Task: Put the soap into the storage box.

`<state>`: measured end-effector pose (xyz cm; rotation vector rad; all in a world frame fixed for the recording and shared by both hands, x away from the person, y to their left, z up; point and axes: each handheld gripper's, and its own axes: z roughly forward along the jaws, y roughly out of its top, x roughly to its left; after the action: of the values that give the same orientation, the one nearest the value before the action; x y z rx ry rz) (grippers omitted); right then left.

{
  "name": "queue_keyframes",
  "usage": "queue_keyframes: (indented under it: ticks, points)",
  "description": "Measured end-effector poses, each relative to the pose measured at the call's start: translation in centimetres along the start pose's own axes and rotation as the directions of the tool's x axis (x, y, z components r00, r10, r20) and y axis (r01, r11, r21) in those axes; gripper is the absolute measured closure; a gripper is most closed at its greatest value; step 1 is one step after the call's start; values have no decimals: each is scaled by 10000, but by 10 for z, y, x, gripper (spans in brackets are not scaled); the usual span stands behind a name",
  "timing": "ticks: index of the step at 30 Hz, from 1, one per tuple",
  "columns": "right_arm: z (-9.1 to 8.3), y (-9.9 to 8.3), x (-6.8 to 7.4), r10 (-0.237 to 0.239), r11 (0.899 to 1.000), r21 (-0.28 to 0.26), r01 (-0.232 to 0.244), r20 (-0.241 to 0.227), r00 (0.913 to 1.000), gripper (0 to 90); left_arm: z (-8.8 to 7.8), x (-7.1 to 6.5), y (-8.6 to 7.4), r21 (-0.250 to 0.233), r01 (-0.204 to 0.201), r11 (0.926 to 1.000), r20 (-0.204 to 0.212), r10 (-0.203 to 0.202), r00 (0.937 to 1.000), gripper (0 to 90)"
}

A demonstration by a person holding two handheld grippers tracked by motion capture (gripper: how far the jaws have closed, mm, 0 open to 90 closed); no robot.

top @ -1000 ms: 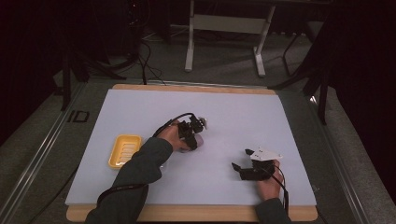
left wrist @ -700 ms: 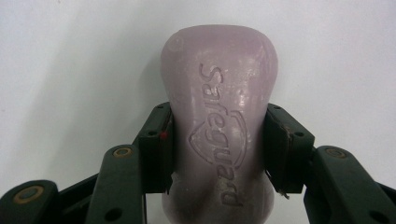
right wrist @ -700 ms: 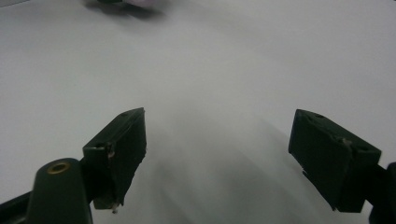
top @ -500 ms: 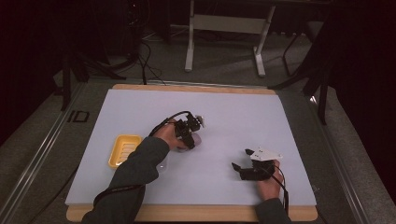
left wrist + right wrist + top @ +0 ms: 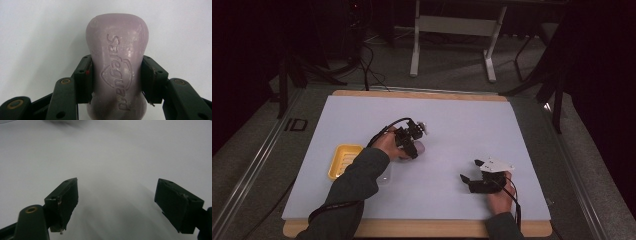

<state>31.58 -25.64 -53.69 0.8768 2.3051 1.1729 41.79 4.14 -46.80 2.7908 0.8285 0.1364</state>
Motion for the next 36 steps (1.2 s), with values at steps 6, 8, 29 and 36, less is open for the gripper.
queue_keyframes:
  ticks: [6,8,29,36]
  points:
    - [0,0,0,11,10000,-5,-11,1,10000,188,-5,2,-6,-51,255,9997,-63,-255,9997,500]
    - [0,0,0,12,10000,-5,-12,-1,10000,188,-7,3,-9,-81,314,9995,-93,-314,9995,500]
    - [0,0,0,-2,10000,-4,2,-3,10000,188,-24,4,-30,-657,825,9944,-288,-846,9960,500]
    - [0,0,0,15,10000,-7,-15,-3,10000,187,-27,3,-38,-680,885,9937,-318,-908,9954,500]
